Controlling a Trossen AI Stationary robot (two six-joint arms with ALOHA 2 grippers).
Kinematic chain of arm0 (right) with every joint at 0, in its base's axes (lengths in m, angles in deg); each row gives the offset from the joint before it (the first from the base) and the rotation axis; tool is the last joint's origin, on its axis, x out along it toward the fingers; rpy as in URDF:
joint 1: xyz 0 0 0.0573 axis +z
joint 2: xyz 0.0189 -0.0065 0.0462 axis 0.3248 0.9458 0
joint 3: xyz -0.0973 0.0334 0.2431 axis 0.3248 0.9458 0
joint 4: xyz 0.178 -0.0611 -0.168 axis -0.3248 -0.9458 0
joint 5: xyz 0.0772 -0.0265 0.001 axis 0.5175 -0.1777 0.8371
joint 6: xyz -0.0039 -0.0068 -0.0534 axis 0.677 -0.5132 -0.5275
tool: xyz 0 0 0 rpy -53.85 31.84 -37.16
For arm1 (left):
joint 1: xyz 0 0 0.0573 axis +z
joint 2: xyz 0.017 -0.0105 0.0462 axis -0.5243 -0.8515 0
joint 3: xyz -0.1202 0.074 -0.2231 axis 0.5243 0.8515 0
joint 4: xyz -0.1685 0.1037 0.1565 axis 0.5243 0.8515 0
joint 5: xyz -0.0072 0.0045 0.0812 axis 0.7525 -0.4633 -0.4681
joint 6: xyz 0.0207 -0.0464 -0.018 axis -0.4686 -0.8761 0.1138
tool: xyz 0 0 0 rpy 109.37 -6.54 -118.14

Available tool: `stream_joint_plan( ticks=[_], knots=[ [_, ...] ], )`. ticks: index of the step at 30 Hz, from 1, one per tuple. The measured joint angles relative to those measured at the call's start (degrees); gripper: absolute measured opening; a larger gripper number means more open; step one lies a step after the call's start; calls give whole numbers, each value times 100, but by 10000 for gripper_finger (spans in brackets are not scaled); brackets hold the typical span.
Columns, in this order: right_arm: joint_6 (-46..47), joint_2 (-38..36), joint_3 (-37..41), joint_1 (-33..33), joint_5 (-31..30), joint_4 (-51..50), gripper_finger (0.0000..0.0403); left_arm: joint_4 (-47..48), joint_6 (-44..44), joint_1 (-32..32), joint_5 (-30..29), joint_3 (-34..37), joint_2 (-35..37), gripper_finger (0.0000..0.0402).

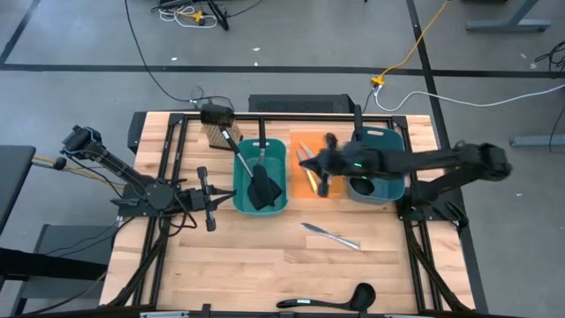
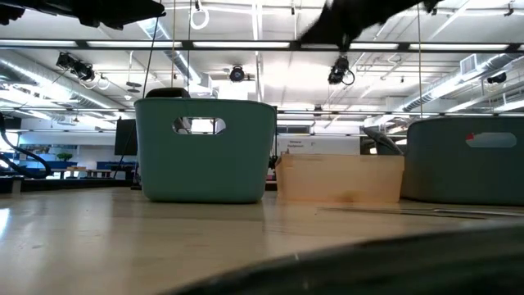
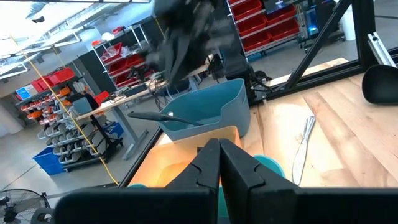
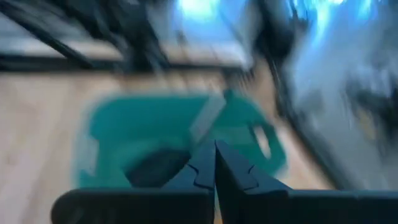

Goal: Pick & Place Kitchen Items
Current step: Put the black serving spoon into the dark blue bin

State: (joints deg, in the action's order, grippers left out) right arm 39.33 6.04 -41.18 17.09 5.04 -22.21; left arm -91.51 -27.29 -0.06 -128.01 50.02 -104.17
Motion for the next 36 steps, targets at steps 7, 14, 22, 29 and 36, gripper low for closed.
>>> stream_joint_plan(
  ticks=[7,14,22,29,36],
  knots=[
    [-343,-1904,1566,378,-87,1473,5,-77,190,0,-2,0,2,14],
    [371,-2645,2699,824,-581,1494,4,-73,303,0,-89,0,2,14],
    [1489,-1774,2407,1931,-848,298,9,-67,318,0,-108,0,2,14],
    [3086,30,851,2607,-514,-2421,53,-65,444,2,-109,0,2,14],
    [3703,1362,35,2832,-309,-3199,151,-65,427,2,-109,0,2,14]
  ],
)
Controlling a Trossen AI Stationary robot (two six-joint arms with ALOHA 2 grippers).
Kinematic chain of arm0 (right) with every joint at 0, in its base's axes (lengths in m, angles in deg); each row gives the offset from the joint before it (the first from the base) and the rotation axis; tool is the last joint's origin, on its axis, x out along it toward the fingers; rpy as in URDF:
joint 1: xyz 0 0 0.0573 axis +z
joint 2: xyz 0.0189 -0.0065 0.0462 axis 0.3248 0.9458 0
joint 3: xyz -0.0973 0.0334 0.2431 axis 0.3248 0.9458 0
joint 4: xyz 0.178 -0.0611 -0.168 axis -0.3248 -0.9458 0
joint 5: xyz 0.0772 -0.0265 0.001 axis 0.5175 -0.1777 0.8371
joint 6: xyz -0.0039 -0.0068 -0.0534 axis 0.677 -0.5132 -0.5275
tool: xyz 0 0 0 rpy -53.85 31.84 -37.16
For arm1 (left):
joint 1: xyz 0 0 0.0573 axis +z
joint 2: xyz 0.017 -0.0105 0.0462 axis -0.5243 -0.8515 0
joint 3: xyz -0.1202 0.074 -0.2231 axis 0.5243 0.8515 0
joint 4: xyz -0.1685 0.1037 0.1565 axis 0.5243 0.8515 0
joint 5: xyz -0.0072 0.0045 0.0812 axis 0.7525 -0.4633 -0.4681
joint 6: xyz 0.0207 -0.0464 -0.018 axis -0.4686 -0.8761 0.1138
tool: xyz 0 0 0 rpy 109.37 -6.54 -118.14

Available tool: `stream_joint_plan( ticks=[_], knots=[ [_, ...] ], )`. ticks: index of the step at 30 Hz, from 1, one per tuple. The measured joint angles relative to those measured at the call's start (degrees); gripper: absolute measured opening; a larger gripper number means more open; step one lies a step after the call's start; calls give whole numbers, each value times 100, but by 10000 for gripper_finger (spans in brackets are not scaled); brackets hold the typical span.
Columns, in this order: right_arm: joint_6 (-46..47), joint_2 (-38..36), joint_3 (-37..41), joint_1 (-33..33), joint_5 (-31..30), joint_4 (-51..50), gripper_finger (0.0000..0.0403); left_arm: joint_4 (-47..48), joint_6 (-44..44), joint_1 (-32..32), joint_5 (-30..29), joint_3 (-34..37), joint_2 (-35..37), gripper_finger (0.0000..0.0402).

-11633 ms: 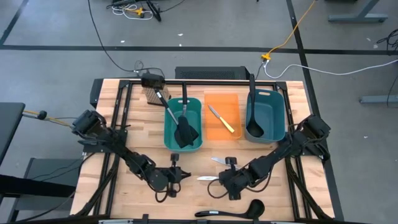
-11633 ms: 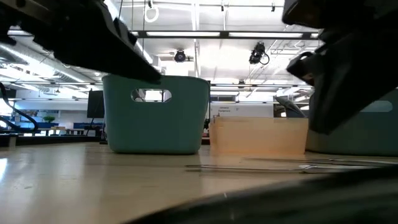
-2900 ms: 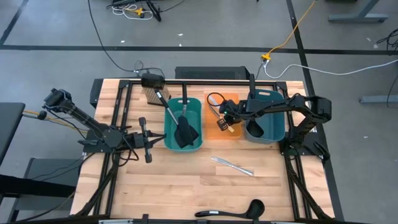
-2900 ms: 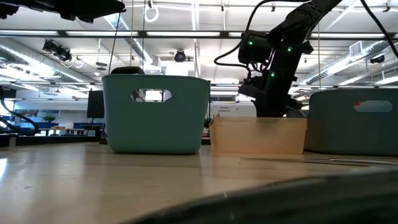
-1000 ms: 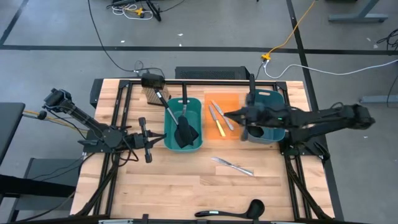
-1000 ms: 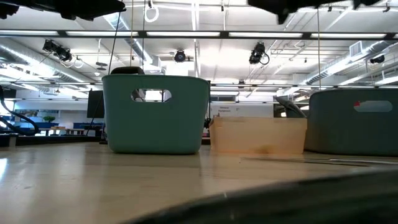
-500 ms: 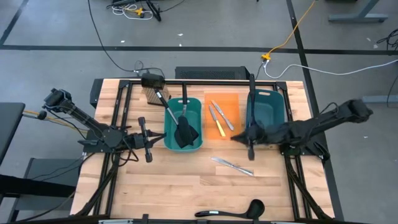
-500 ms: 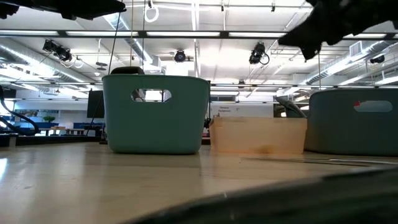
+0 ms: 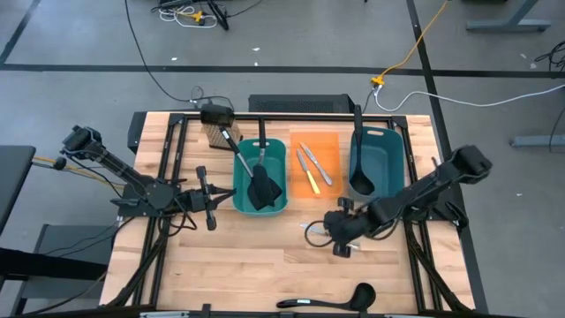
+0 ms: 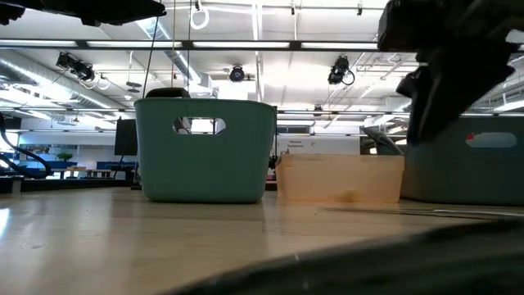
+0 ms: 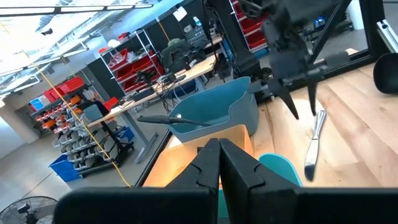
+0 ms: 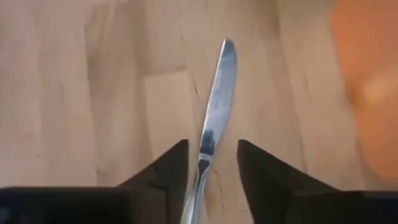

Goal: Pick & Place Kitchen Items
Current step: Put the black serving spoon into the dark blue bin

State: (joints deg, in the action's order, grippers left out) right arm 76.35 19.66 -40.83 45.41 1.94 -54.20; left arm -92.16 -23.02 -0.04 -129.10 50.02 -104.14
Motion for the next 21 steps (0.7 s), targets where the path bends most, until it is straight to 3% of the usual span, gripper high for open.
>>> stream_joint_plan(
  ticks=[4,8,16,21],
  knots=[
    [130,321,-54,4,-59,-65,191,2,-7,0,2,0,0,14],
    [14,283,-58,97,-173,173,202,7,-10,0,2,0,0,14],
    [-142,190,-65,385,-91,449,177,28,7,0,2,0,0,13],
    [-670,207,-62,696,255,1314,138,26,12,0,17,0,0,13]
  ],
)
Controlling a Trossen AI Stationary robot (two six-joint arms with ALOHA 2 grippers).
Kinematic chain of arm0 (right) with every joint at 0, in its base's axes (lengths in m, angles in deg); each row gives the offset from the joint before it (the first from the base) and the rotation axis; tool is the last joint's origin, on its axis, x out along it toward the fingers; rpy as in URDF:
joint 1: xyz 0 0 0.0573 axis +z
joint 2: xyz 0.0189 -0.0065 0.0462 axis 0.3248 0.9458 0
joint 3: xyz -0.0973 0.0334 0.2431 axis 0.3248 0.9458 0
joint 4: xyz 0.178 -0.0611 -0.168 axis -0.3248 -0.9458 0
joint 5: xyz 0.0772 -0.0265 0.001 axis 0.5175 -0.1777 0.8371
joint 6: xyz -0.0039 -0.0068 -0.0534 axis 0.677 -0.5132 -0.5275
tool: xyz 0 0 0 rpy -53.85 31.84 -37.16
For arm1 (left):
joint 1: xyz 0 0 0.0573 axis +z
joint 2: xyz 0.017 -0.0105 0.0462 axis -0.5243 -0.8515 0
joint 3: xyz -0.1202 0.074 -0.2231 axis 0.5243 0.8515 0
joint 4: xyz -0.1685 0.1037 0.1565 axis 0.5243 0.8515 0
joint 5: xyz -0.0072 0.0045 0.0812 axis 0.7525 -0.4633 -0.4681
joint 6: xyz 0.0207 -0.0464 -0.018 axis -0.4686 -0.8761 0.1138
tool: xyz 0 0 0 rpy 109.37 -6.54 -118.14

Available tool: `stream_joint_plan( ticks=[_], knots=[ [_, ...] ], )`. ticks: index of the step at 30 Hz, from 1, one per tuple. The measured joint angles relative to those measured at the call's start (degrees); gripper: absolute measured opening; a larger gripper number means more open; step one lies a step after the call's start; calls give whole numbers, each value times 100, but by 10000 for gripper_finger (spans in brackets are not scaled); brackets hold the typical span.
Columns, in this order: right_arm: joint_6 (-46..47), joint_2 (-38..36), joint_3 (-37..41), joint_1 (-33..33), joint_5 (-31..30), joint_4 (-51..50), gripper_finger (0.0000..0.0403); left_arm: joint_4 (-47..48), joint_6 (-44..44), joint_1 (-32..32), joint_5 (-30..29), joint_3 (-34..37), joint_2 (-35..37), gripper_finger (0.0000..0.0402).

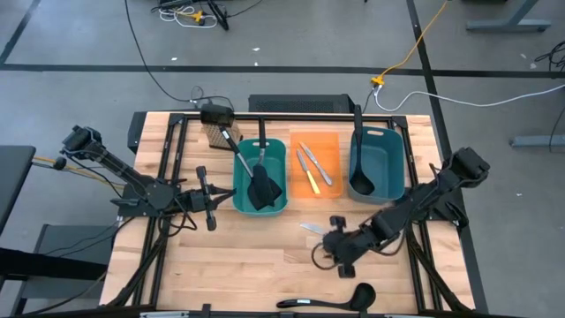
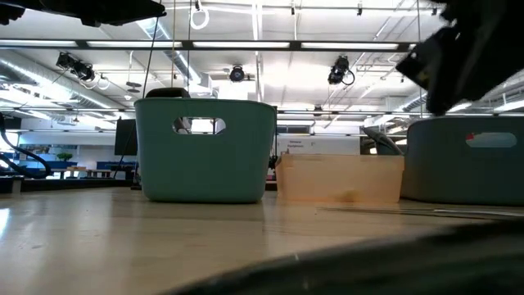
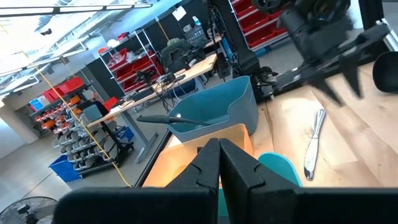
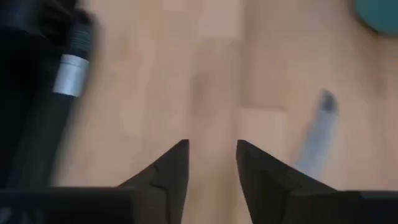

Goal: Pick & Place Kitchen Items
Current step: Put the black serving spoon into the dark blue bin

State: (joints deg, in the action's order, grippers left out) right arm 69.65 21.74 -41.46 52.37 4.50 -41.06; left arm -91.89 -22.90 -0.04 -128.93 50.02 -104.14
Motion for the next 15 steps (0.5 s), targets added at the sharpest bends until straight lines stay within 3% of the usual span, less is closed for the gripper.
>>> stream_joint_plan(
  ticks=[4,8,11,15],
  knots=[
    [23,0,0,159,-6,687,120,-2,6,0,1,0,0,13],
    [292,0,-2,441,-56,1125,131,-3,-13,0,1,0,0,13],
    [880,112,-276,670,-107,677,152,-4,-69,0,-6,0,0,13],
    [1306,702,-1304,964,-243,-541,175,-7,-138,0,-10,0,0,13]
  ],
)
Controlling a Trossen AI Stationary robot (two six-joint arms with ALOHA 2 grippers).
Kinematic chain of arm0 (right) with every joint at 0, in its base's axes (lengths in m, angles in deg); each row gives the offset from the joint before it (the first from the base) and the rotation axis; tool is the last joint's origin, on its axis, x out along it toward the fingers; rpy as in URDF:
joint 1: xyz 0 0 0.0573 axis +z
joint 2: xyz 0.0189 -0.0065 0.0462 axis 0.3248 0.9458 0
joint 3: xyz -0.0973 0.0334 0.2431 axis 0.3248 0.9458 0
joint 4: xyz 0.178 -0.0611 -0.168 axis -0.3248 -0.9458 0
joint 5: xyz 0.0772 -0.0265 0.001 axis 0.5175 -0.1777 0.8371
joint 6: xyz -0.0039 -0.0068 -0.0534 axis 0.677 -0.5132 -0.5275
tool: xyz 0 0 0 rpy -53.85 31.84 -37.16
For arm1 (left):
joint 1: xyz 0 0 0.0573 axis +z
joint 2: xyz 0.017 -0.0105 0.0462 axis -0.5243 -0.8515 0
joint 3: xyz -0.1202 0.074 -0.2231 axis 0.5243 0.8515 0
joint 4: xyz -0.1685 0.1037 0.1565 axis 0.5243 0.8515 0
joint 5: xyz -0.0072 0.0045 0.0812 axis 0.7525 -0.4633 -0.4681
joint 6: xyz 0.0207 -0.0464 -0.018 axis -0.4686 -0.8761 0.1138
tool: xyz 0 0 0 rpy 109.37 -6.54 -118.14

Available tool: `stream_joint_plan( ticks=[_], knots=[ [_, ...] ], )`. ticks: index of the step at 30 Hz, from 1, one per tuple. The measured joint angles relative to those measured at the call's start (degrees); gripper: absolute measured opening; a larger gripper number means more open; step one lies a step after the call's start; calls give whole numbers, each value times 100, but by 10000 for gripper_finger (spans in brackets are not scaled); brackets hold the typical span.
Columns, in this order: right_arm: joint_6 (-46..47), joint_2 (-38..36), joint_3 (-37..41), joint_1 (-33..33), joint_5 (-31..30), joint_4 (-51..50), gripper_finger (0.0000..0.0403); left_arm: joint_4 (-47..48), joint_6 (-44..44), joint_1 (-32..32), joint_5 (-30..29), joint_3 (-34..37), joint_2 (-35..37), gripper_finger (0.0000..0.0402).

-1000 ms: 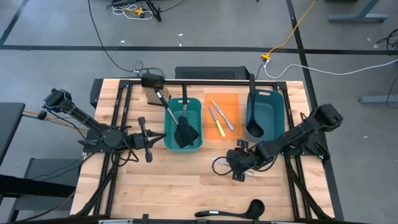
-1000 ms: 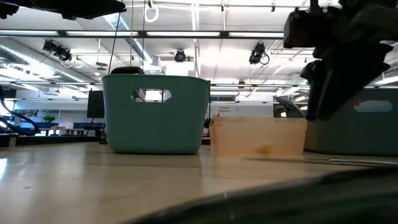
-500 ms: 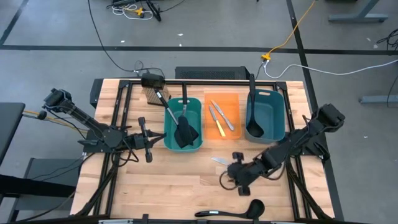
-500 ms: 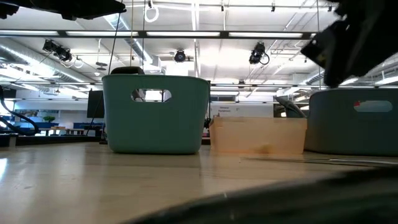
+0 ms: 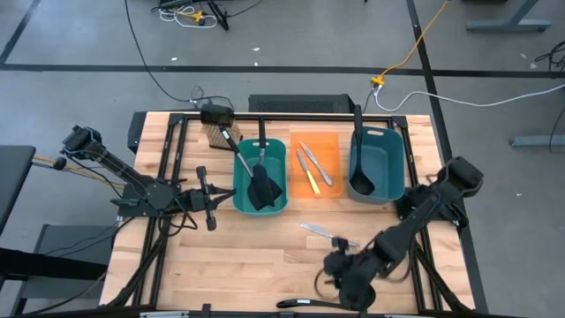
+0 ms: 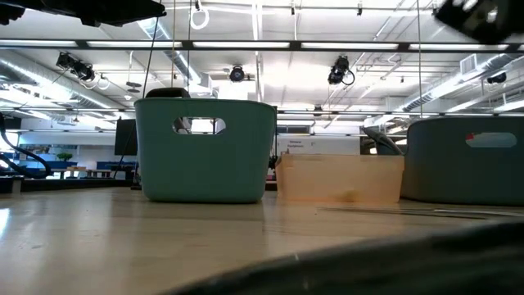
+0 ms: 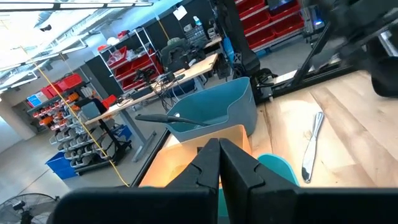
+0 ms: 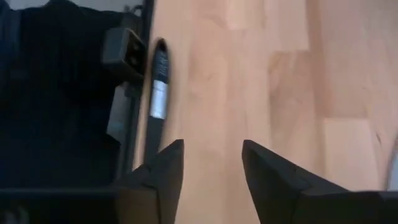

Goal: Pick & Place Kitchen Items
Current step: Put the black serving spoon into the dark blue bin

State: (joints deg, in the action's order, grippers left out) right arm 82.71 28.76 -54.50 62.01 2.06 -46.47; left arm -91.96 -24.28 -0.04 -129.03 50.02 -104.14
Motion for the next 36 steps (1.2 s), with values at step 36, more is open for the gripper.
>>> stream_joint_plan(
  ticks=[36],
  knots=[
    [271,2699,-2402,555,-422,-840,212,-4,-505,-9,-4,0,0,13]
  ],
)
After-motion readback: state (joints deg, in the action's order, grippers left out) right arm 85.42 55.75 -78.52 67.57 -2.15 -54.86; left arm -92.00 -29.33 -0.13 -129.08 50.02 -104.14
